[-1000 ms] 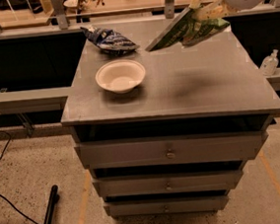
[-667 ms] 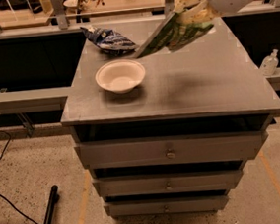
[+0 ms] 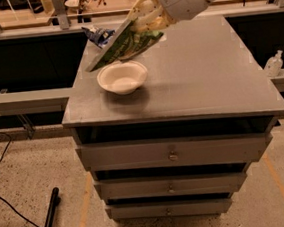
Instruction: Place green jalapeno chip bag into paper bowl
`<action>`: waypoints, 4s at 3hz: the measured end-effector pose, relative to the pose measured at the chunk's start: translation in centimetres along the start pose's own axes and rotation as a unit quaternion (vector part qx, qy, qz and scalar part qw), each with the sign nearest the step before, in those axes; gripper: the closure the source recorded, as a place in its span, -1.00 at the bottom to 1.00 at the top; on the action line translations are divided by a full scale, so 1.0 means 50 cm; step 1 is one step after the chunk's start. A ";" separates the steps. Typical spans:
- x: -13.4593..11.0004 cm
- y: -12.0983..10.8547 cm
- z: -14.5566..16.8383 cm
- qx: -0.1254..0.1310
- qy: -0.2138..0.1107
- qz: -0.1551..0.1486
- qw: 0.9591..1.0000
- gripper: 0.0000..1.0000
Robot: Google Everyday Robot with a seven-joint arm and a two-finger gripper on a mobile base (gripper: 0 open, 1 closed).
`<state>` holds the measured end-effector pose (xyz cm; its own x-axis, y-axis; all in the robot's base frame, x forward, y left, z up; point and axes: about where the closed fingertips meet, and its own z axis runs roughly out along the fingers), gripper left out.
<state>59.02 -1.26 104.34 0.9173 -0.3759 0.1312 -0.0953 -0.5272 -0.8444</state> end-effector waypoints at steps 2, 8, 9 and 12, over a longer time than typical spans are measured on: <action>-0.072 -0.037 0.067 0.024 -0.063 -0.034 0.997 1.00; 0.005 0.020 0.119 0.020 -0.086 0.032 0.996 1.00; 0.010 0.038 0.122 0.012 -0.088 0.045 0.995 0.66; -0.016 0.114 0.174 -0.080 -0.119 0.044 0.989 -0.76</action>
Offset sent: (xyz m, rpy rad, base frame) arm -0.0292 0.0660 -0.0158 0.0270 -0.0021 0.2194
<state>61.10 2.66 94.93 0.9658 -0.2463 -0.0805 -0.2212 -0.6215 -0.7516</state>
